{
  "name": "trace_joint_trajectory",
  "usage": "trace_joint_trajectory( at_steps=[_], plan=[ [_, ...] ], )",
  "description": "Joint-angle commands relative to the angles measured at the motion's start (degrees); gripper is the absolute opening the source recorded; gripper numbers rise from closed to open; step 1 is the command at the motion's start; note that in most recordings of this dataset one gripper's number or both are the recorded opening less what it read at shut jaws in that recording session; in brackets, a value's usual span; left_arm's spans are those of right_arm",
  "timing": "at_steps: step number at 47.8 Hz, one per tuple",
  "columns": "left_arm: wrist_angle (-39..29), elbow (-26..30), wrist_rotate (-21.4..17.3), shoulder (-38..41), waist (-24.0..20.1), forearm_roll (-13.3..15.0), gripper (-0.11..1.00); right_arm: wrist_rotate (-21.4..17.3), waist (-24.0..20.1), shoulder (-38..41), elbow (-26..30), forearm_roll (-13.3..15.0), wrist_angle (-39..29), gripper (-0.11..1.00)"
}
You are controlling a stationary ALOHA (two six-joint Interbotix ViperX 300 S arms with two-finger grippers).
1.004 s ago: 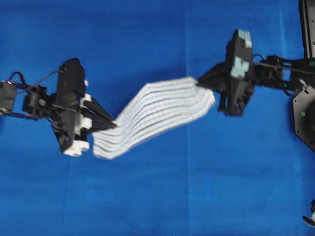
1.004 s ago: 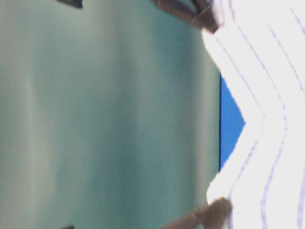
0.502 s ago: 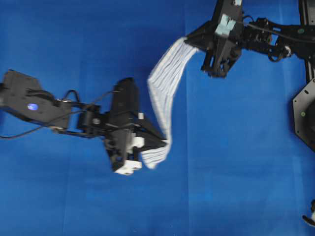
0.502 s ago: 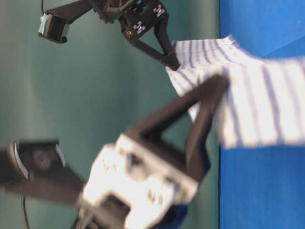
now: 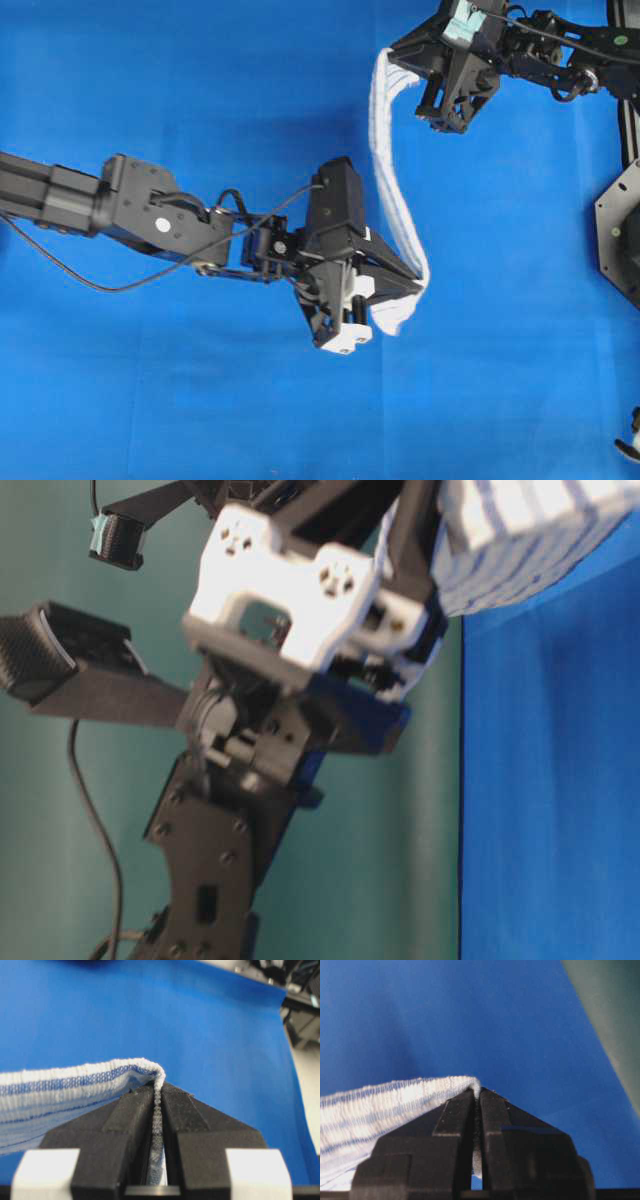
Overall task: Fold the blue towel.
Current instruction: 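Lift the strip and rotate it vertical, right gripper moving to top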
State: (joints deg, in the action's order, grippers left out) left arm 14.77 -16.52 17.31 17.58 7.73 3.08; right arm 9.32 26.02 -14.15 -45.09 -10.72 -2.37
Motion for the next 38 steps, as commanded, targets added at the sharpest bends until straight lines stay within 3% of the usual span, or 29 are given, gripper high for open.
trace_joint_trajectory(
  at_steps=[1, 16, 24, 38],
  plan=[
    [1.85, 1.32, -0.09, -0.26, 0.09, 0.00, 0.03, 0.00, 0.53, -0.70, 1.41, 0.44, 0.26, 0.03],
    [6.15, -4.22, 1.05, -1.58, 1.76, 0.35, 0.03, 0.26, 0.53, 5.80, 5.54, 1.32, -0.35, 0.03],
    [10.11, -9.32, 2.02, -3.43, 3.16, 2.29, 0.03, 0.26, 0.26, 10.63, 8.88, 1.32, -0.88, 0.03],
    [11.16, -15.12, 7.65, -5.71, 4.83, 5.19, 0.03, 0.35, -0.70, 16.88, 13.97, 1.32, -0.88, 0.03]
  ],
)
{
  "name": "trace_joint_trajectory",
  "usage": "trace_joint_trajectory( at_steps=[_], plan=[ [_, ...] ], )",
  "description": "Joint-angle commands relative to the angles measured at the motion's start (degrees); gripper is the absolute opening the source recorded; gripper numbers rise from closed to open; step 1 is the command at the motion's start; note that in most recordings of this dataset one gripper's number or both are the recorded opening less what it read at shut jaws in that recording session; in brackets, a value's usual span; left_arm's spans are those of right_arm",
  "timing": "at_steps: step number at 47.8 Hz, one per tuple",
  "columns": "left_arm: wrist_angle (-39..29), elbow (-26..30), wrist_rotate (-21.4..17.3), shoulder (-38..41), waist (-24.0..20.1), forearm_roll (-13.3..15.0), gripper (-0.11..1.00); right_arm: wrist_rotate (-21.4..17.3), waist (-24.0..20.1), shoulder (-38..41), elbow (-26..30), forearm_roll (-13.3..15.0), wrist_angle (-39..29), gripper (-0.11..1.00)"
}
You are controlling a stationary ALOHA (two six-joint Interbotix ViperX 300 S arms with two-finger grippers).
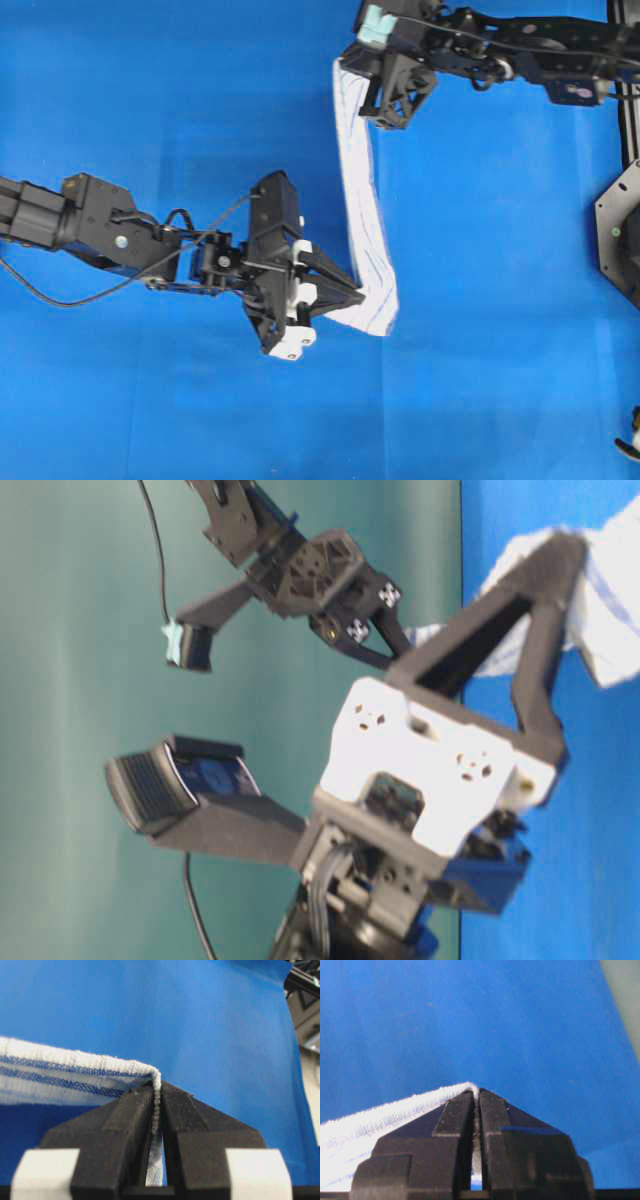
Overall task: Fold the blue towel.
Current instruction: 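Lift the strip and rotate it vertical, right gripper moving to top, then open both grippers and move them away from the vertical strip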
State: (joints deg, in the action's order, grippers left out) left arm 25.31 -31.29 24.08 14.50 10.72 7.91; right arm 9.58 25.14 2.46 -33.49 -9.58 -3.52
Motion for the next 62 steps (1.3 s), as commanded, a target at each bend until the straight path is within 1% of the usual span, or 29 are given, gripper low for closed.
trace_joint_trajectory(
  at_steps=[1, 5, 13, 24, 30, 32, 35, 37, 40, 41, 45, 47, 48, 51, 53, 55, 57, 62],
  plan=[
    [0.62, -0.62, 1.05, -2.72, 1.85, 0.26, 0.03, 0.09, 0.18, 0.53, 2.72, 0.18, 0.26, 0.03],
    [0.70, -1.76, 1.76, -3.16, 2.02, 0.35, 0.03, 0.18, 0.00, 1.85, 3.87, 0.09, 0.26, 0.03],
    [0.70, -3.87, 1.93, -3.87, 2.11, 0.44, 0.03, 0.18, -0.26, 3.34, 5.36, 0.18, 0.26, 0.03],
    [0.35, -4.22, 1.93, -3.96, 2.37, 0.70, 0.03, 0.26, -0.62, 4.83, 5.62, 0.18, 0.26, 0.03],
    [-1.14, -4.22, 1.93, -3.78, 2.37, 0.70, 0.03, 0.26, -0.88, 5.71, 6.06, 0.18, 0.26, 0.04],
    [-1.49, -4.22, 1.93, -3.78, 2.37, 0.70, 0.03, 0.26, -0.88, 5.71, 6.06, 0.18, 0.26, 0.08],
    [-1.76, -4.04, 1.93, -3.69, 2.37, 0.70, 0.03, 0.26, -0.88, 5.80, 6.24, 0.26, 0.35, 0.18],
    [-1.76, -4.04, 2.02, -3.69, 2.37, 0.79, 0.03, 0.26, -0.88, 5.80, 6.24, 0.26, 0.53, 0.28],
    [-1.76, -4.04, 2.11, -3.78, 2.20, 1.32, 0.05, 0.44, -0.88, 5.80, 6.24, 0.26, 0.62, 0.47],
    [-1.76, -4.13, 2.11, -3.78, 2.11, 1.76, 0.07, 0.53, -0.88, 5.80, 6.24, 0.35, 0.62, 0.54],
    [-1.85, -4.66, 2.20, -3.96, 1.93, 3.69, 0.26, 0.70, -0.88, 5.80, 6.24, 0.35, 0.97, 0.78],
    [-1.85, -5.01, 2.11, -4.13, 1.93, 4.04, 0.39, 0.88, -0.88, 5.80, 6.24, 0.35, 0.97, 0.85],
    [-1.85, -5.19, 2.20, -4.22, 1.93, 4.04, 0.46, 0.79, -0.88, 5.80, 6.24, 0.26, 1.14, 0.86],
    [-1.93, -5.89, 2.20, -4.83, 2.02, 4.04, 0.66, 0.97, -0.88, 5.80, 6.24, 0.26, 1.14, 0.85],
    [-2.20, -6.42, 2.20, -5.54, 2.20, 4.04, 0.77, 1.05, -0.88, 5.63, 6.24, 0.35, 1.14, 0.85],
    [-2.55, -6.86, 2.20, -6.68, 2.29, 4.04, 0.85, 1.14, -0.88, 5.36, 6.15, 0.35, 1.05, 0.84],
    [-3.16, -7.73, 2.11, -8.09, 2.46, 4.04, 0.87, 1.32, -0.88, 4.92, 6.06, 0.35, 0.88, 0.84],
    [-4.83, -9.76, 1.76, -11.87, 2.46, 4.04, 0.84, 1.85, -0.88, 2.90, 5.27, 0.35, 0.79, 0.84]
  ],
)
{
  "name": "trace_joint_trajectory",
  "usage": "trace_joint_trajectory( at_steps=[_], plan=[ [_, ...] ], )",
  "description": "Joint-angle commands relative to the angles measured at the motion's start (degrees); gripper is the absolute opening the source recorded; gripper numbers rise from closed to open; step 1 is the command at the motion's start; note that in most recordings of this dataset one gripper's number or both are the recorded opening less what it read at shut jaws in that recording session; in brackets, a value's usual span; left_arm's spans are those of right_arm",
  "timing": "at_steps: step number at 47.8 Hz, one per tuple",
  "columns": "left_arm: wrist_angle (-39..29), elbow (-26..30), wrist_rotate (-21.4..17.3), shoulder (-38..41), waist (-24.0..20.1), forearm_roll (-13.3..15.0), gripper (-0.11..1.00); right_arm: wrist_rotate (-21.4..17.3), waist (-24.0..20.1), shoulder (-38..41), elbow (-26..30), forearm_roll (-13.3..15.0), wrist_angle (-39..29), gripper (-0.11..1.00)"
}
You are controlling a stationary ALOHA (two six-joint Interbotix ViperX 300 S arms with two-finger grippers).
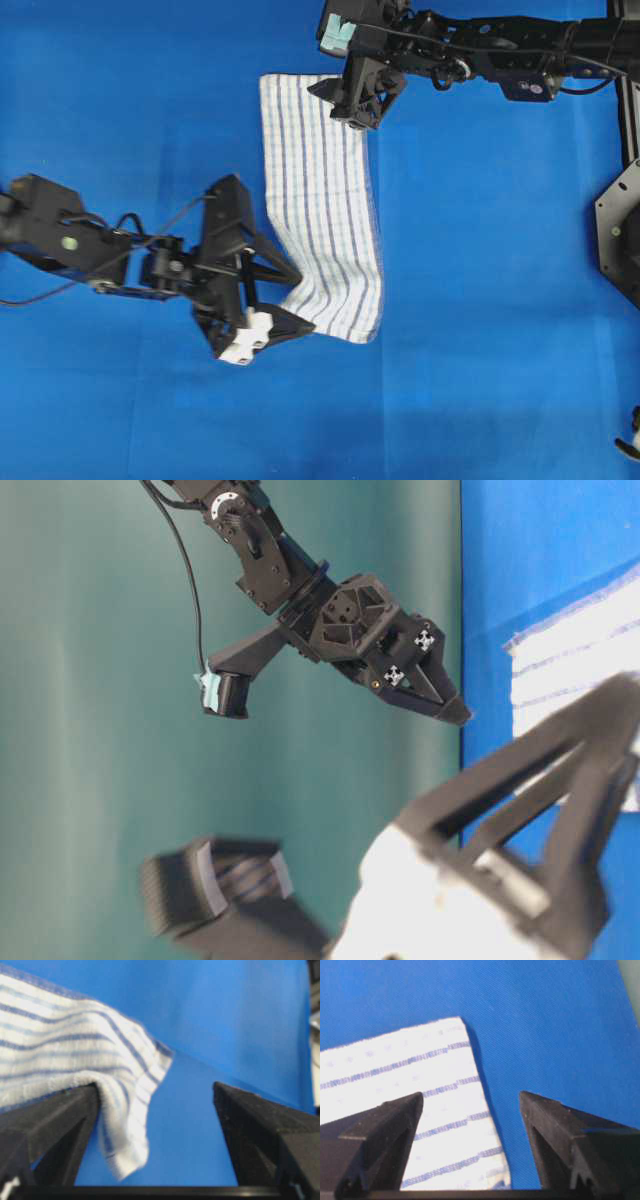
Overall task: Fold the blue towel.
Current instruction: 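Open both grippers and move them away from the vertical strip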
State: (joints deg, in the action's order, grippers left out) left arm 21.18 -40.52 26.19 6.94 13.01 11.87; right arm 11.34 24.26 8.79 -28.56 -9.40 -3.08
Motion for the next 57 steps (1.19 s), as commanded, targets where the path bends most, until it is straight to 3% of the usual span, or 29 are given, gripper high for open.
trace_joint_trajectory(
  at_steps=[1, 11, 22, 36, 41, 57],
  plan=[
    [-1.14, -0.88, -0.53, -5.01, 0.18, 0.09, 0.83, 0.18, 0.00, -3.87, 0.18, 0.18, 0.35, 0.84],
    [-5.19, -4.83, -1.76, -12.13, -0.97, 0.00, 0.84, 0.53, 0.00, -9.49, -3.69, 0.09, 0.26, 0.84],
    [-8.70, -7.82, -5.45, -17.84, -6.50, -0.35, 0.84, 0.35, 0.00, -16.00, -9.14, 0.18, 0.35, 0.84],
    [-10.02, -7.03, -19.42, -18.37, -16.35, -0.70, 0.84, -0.09, 0.00, -21.62, -14.41, 0.00, 0.44, 0.84],
    [-10.02, -6.77, -22.41, -18.19, -18.81, -0.79, 0.84, -0.18, 0.09, -22.94, -15.82, -0.09, 0.53, 0.84],
    [-10.02, -6.33, -24.79, -18.02, -21.80, -0.79, 0.84, -0.35, 0.09, -23.38, -16.35, -0.26, 0.62, 0.84]
  ],
)
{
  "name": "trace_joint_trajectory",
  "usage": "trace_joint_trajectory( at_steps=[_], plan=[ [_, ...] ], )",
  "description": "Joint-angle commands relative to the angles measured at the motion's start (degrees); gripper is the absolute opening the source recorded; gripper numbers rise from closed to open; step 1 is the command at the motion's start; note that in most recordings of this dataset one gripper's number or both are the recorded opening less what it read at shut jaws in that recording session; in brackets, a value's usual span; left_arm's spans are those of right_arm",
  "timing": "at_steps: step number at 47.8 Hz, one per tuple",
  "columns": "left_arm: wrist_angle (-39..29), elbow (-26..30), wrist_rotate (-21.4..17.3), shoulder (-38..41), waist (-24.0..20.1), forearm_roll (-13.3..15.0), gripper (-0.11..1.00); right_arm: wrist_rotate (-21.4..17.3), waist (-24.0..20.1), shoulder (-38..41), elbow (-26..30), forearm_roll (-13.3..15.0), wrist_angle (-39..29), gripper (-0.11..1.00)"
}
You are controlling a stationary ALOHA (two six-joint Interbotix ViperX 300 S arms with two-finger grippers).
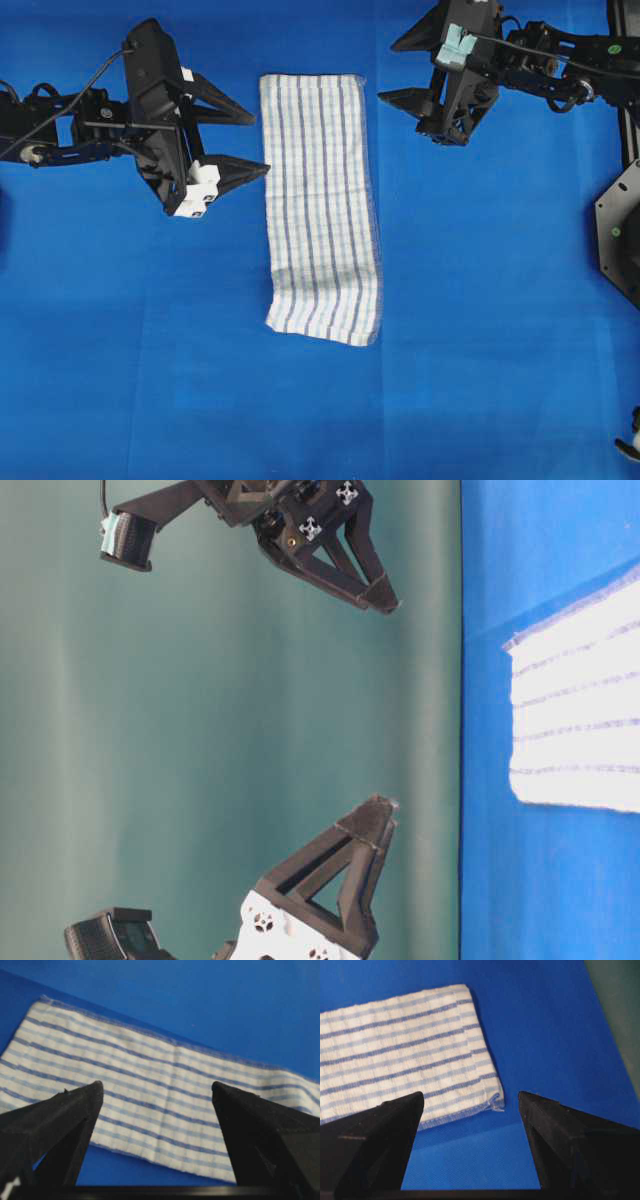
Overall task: Fold the blue towel.
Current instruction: 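Open both grippers and move them away from the vertical strip, then move both grippers to the strip's top end and pinch its corners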
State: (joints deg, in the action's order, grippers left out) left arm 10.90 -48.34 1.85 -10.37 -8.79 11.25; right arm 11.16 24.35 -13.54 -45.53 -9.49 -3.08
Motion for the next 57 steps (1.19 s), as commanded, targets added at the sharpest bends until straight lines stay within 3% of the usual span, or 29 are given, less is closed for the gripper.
trace_joint_trajectory(
  at_steps=[1, 10, 27, 45, 57],
  plan=[
    [0.26, 1.49, -0.53, -0.62, 0.00, -0.09, 0.84, -0.18, 0.00, -0.97, 0.70, -0.26, 0.62, 0.84],
    [0.44, 2.90, -2.29, 1.49, -2.90, -0.18, 0.84, -0.18, 0.44, 1.32, 1.32, -0.44, 1.76, 0.84],
    [3.08, 7.21, -6.24, 14.33, -12.48, -0.18, 0.84, -0.18, 2.64, 13.71, 4.92, -3.08, 6.59, 0.84],
    [10.20, 7.91, -6.15, 24.08, -14.85, -0.09, 0.84, -0.18, 2.99, 22.59, 7.12, -6.68, 11.69, 0.84],
    [11.25, 8.96, -5.63, 27.42, -15.91, 0.09, 0.82, -0.18, 3.69, 25.40, 6.94, -9.32, 13.01, 0.84]
  ],
)
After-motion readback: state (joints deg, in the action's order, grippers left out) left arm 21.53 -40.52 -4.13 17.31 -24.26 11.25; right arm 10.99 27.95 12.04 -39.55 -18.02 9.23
